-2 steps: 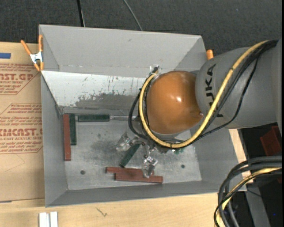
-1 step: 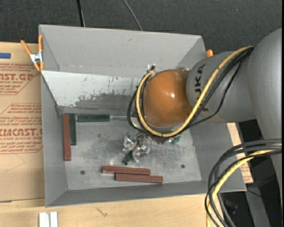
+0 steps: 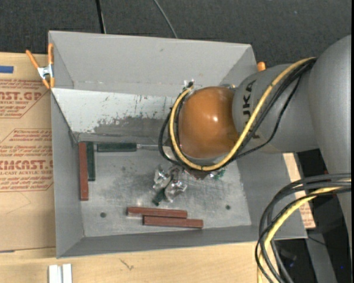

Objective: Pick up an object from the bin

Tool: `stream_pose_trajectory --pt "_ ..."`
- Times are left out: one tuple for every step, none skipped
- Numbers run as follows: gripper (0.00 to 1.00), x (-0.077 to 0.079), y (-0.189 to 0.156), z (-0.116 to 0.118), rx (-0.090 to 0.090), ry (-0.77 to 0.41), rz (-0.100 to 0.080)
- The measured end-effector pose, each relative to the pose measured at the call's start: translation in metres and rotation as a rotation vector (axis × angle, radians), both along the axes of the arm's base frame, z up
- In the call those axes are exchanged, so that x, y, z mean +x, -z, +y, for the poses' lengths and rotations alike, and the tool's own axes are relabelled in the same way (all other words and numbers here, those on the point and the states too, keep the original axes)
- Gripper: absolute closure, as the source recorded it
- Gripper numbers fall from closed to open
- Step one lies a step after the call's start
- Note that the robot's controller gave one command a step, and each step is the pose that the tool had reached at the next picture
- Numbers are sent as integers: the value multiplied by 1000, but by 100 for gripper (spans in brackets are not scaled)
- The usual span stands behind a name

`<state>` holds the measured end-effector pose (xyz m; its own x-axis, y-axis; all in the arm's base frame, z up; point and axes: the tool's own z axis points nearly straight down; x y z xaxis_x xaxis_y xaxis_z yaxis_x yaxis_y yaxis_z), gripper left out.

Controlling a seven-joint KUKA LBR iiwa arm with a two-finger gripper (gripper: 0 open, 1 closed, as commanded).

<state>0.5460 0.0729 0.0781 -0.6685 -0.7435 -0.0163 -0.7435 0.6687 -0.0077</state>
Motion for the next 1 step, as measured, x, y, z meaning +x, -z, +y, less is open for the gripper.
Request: stream_pose_trajectory --pt "100 6 -163 -10 -4 30 10"
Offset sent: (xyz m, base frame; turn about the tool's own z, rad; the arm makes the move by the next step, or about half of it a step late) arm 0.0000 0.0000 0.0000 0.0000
